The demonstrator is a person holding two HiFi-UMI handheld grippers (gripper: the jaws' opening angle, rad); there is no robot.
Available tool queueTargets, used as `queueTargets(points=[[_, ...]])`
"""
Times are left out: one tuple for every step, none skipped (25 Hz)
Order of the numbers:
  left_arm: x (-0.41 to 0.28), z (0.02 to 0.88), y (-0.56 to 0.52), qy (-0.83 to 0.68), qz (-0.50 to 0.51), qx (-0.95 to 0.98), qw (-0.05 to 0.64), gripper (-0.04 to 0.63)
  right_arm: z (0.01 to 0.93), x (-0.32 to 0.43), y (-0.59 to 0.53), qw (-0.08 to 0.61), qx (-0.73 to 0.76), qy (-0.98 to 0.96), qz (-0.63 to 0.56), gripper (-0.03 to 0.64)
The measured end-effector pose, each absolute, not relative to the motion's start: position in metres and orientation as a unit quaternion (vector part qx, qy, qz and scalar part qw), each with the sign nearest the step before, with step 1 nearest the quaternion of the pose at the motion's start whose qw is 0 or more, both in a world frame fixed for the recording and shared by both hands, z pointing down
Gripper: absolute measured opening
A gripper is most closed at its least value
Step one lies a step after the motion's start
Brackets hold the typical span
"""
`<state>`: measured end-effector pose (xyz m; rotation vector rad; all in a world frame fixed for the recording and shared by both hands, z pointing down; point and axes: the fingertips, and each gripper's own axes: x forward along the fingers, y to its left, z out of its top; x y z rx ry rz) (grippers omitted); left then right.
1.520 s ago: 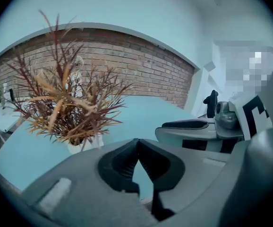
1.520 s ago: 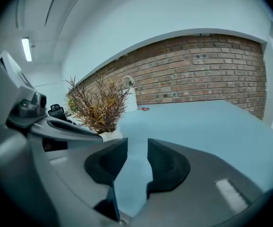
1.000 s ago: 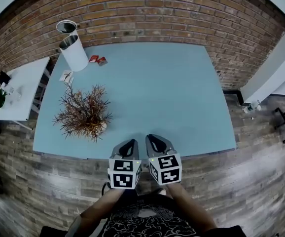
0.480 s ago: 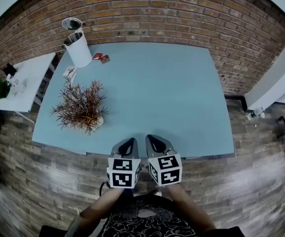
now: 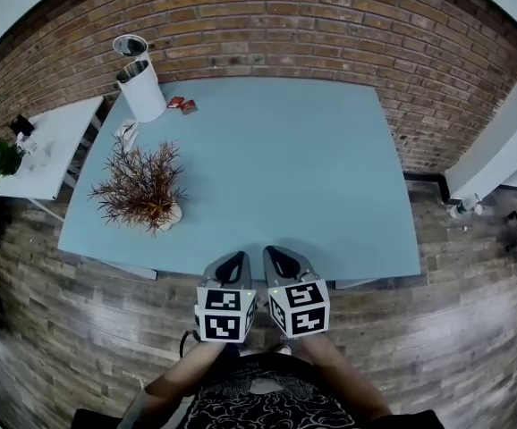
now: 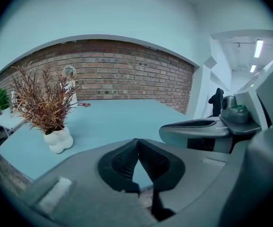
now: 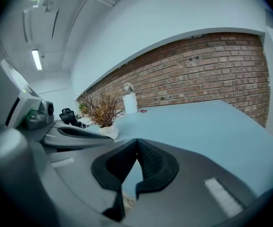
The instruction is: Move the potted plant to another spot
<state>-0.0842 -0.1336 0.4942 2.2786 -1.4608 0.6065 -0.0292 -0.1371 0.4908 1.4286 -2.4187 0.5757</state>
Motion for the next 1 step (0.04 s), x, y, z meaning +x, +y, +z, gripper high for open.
queueTargets(points=[[-0.0819,0.494,-0.1318,-0.518,0.215,0.808,0.182,-0.006,0.491,-0.0271,-0.1351,0.137,0.493,-0.836,0.199,0.006]])
